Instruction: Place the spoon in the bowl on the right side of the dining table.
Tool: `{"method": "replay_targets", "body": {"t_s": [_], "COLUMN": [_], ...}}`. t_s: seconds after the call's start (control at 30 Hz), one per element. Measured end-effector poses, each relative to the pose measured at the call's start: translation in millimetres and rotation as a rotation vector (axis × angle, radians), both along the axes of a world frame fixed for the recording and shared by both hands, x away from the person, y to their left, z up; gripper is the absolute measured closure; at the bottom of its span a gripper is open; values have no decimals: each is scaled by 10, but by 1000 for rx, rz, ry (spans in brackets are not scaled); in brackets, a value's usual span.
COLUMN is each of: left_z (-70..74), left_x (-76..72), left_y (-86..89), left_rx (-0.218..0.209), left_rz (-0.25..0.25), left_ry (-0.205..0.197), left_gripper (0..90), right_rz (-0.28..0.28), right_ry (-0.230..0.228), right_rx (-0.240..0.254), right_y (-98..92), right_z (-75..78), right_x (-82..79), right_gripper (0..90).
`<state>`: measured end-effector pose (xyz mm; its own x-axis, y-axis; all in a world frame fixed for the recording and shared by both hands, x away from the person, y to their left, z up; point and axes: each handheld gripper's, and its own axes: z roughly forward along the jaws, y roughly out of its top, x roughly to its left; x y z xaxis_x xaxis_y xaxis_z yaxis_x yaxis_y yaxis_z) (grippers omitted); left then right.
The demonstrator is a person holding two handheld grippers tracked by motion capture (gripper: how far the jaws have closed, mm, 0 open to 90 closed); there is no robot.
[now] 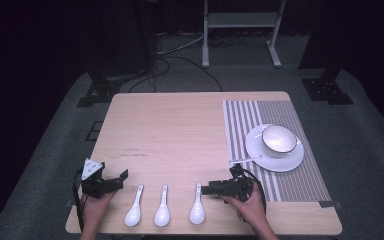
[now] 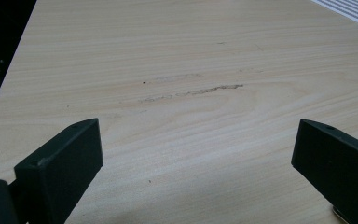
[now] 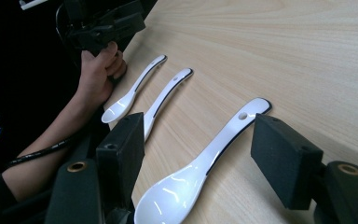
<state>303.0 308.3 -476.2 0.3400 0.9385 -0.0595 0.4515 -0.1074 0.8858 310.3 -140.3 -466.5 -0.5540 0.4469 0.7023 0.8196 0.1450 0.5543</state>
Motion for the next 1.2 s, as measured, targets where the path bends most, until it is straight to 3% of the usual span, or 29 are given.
{"method": "replay_targets", "body": {"t_s": [0.63, 0.83, 0.97, 1.2], "left_z": [0, 0, 0, 0], "left_x": [1, 2, 2, 1], "left_y": [2, 3, 1, 1], "left_rx": [-4, -4, -1, -2], "left_rz": [1, 0, -1, -2], "left_ry": [0, 0, 1, -2], "left_gripper": [5, 5, 5, 6], "right_rz": [6, -7, -12, -22], "right_ry": [49, 61, 59, 17], "right_rx": [-67, -110, -122, -186], "right_y": [186, 239, 268, 399], "right_z": [-86, -114, -115, -117], "right_x": [108, 143, 153, 131], "right_gripper": [376, 403, 418, 452]}}
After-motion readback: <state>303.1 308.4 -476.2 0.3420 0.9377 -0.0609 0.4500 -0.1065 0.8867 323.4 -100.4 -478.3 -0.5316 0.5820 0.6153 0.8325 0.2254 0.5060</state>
